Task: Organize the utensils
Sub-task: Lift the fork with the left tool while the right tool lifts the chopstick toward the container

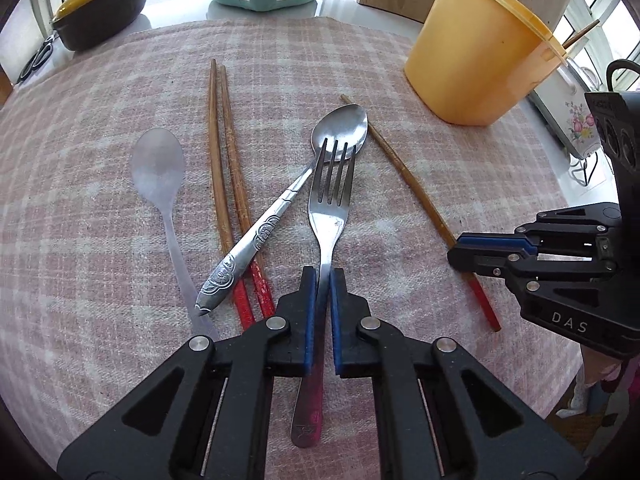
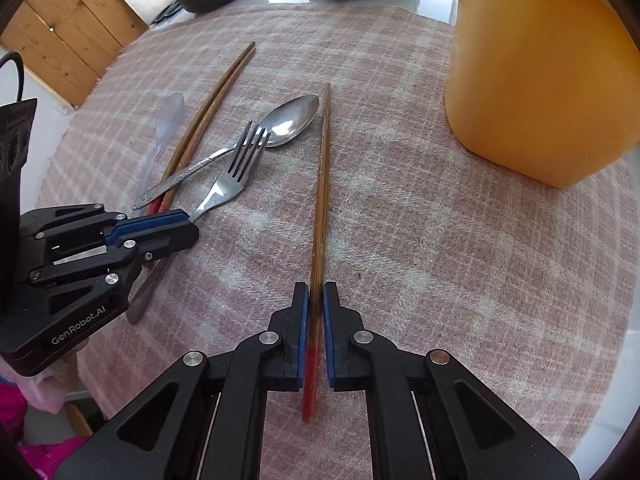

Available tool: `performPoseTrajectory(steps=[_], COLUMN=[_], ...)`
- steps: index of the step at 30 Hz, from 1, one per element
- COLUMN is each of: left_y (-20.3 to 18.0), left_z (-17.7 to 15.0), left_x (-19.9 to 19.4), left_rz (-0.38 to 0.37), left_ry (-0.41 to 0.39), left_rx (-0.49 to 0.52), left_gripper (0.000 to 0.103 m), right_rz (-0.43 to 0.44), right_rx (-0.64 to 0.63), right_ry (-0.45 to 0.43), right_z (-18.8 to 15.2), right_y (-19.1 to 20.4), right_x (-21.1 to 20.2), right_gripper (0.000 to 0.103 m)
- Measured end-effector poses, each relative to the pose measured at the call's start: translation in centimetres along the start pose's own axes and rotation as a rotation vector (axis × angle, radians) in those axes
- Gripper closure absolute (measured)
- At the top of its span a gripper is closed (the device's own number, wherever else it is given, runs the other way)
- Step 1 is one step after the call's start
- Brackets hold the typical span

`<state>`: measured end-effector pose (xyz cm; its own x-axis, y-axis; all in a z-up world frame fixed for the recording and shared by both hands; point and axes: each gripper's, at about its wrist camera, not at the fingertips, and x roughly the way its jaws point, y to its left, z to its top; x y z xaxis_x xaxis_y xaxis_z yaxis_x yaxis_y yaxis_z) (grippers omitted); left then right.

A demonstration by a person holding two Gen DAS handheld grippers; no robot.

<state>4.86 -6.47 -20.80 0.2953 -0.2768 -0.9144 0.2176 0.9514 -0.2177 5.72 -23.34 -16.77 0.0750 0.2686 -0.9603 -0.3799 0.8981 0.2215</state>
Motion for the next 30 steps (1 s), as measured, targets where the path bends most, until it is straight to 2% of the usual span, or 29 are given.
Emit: performPoseTrajectory(steps=[4, 7, 11, 17, 20, 23, 30], left_y=[0.1, 0.2, 0.2, -0.3, 0.2, 0.8, 1.4], left_z=[-0.4, -0.4, 0.2, 1.0, 0.9, 0.4, -0.3], left_x=[-0.2, -0.4, -0.1, 0.2, 0.1, -0.5, -2.8], left_rz=[-0.003, -0.005, -0.007, 0.011, -0.005, -0.018, -0.046], left_ry=[0.002, 0.012, 0.038, 0.033, 0.021, -0.001, -0.066], left_rx=[-0.007, -0.007, -0.003, 0.040, 0.001, -0.038, -0.103], left_gripper=[0.098, 0.098, 0.097, 0.097, 0.099, 0.100, 0.100], right_rz=[0.040, 0.011, -0.030, -0.073, -0.088, -0.062, -0.018], right_rx=[-0.034, -0.061, -0.059, -0.104, -0.120, -0.106, -0.060], right_ry=[0.049, 0.047, 0.016, 0.046, 0.033, 0.021, -0.061], right_z=[-0.6, -0.2, 2.1, 4.4, 4.5, 3.9, 2.1], right_y=[0.3, 0.6, 0.5, 1.5, 2.0, 2.4, 1.0], right_x=[-0.2, -0.6, -0.5, 1.3, 1.5, 1.4, -1.6], right_gripper=[0.097, 0.097, 0.097, 0.097, 0.097, 0.098, 0.098])
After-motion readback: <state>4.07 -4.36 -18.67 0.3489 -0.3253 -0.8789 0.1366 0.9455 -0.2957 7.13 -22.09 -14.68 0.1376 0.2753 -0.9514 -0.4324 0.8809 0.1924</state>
